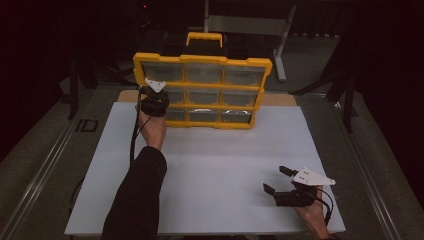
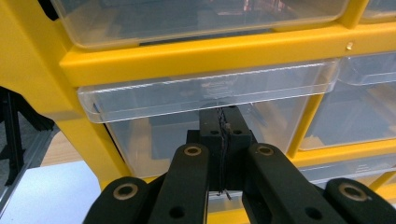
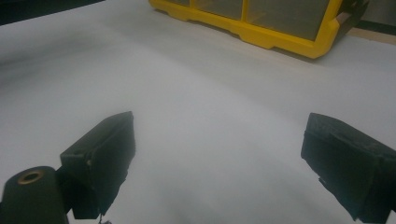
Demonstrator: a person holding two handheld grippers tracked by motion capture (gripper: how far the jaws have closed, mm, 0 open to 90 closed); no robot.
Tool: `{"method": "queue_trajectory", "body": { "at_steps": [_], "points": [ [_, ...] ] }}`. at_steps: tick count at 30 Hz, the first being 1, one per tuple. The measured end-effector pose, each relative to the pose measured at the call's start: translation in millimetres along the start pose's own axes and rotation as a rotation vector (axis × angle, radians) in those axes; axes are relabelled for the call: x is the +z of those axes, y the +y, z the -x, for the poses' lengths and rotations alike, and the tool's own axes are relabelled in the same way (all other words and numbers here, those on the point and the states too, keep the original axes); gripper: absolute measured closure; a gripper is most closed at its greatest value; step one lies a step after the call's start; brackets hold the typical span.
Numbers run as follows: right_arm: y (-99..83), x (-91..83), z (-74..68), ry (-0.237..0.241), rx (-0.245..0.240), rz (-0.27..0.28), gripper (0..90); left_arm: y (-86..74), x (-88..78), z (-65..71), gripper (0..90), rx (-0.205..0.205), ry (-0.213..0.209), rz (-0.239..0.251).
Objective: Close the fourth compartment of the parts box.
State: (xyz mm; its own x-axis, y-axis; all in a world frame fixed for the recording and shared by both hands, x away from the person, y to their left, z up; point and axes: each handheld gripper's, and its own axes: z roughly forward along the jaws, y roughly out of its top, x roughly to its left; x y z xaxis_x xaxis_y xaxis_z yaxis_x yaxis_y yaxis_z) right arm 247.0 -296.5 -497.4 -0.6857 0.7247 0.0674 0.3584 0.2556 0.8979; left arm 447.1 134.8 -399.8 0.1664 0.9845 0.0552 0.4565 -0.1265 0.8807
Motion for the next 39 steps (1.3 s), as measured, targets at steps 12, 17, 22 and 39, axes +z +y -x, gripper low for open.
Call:
{"method": "queue_trajectory", "body": {
  "at_steps": [12,17,22,39],
  "points": [
    [-0.3,-0.1,-0.1,0.001,0.000,-0.003,9.8,-2.2,-3.3,1.6,85.3,0.000,-0.026,0.014],
    [-0.6,-0.6,0.3,0.000,0.000,-0.002,9.8,-4.5,-14.6,3.7,83.2,0.019,-0.058,0.038],
    [-0.4,-0.3,-0.6,0.001,-0.001,-0.004,9.8,-8.6,-29.8,3.1,79.3,0.056,-0.104,0.070],
    [-0.3,1.1,-2.2,0.002,-0.006,-0.009,9.8,-32.2,-88.6,-3.1,57.9,0.198,-0.288,0.104]
  ]
}}
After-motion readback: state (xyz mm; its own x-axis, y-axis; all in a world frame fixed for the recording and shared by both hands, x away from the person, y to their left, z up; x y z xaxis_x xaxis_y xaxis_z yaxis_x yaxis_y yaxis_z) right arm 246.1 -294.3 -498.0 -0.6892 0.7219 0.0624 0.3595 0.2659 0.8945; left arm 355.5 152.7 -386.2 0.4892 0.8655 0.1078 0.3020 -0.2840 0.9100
